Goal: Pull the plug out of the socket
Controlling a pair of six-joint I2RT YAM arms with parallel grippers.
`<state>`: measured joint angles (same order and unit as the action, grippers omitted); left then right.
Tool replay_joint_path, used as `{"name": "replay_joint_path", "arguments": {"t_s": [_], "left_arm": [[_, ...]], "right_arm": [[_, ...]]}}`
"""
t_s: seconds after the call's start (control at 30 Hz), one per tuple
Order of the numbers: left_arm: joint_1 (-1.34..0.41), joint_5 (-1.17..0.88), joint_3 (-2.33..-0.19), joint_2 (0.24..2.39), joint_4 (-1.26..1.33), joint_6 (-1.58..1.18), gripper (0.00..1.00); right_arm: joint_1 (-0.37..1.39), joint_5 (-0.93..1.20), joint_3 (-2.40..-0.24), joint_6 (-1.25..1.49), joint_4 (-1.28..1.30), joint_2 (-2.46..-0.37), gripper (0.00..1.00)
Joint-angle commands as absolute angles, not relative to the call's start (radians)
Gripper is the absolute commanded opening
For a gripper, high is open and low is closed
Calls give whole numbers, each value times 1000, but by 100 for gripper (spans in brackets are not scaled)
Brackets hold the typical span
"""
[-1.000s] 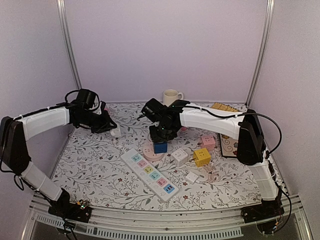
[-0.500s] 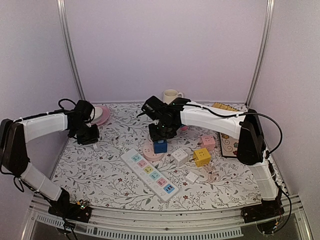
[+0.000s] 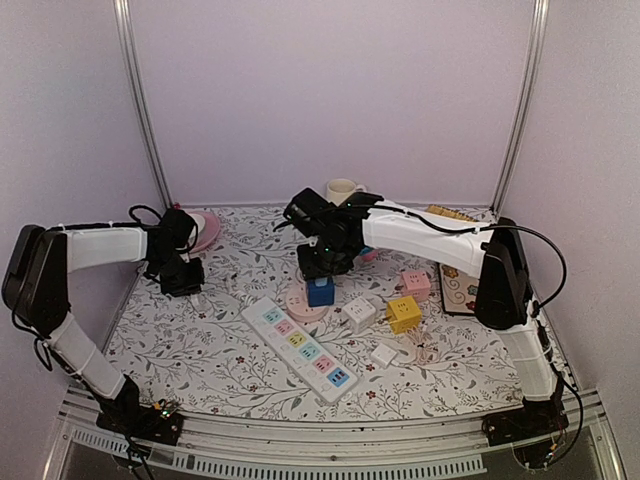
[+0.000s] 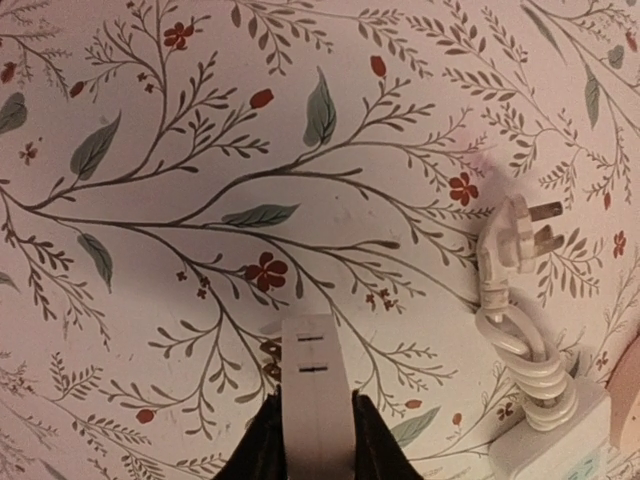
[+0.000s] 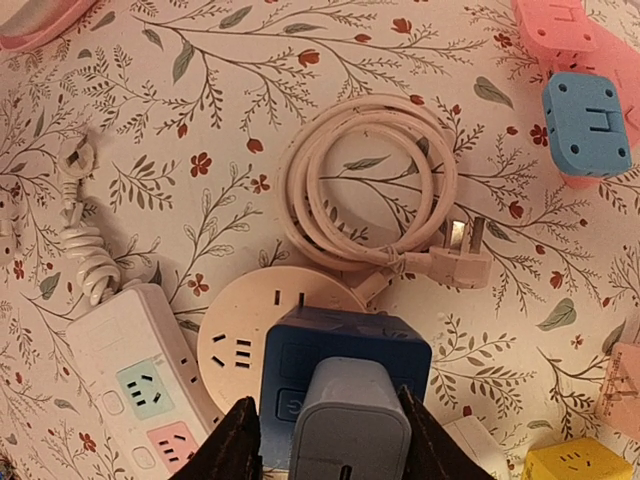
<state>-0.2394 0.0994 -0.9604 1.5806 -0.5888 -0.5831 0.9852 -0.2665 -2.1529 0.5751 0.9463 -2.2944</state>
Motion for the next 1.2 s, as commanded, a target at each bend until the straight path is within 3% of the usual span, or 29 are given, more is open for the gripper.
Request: {"name": "replay_joint_path", "arguments": {"t_s": [0.0,0.43,1.17], "left_arm": [[-231,67,-964,1599,-561,-569,23],[-232,34,-977,1612,-557,-551,36],[-306,-77,-1115,1524,-612,-559,66]], "right_arm": [[981,-270,-2183,568,952,-2226,47],[981,-265,-2182,571,939,-2210,51],[981,-254,-2179,588,954,-2165,57]]}}
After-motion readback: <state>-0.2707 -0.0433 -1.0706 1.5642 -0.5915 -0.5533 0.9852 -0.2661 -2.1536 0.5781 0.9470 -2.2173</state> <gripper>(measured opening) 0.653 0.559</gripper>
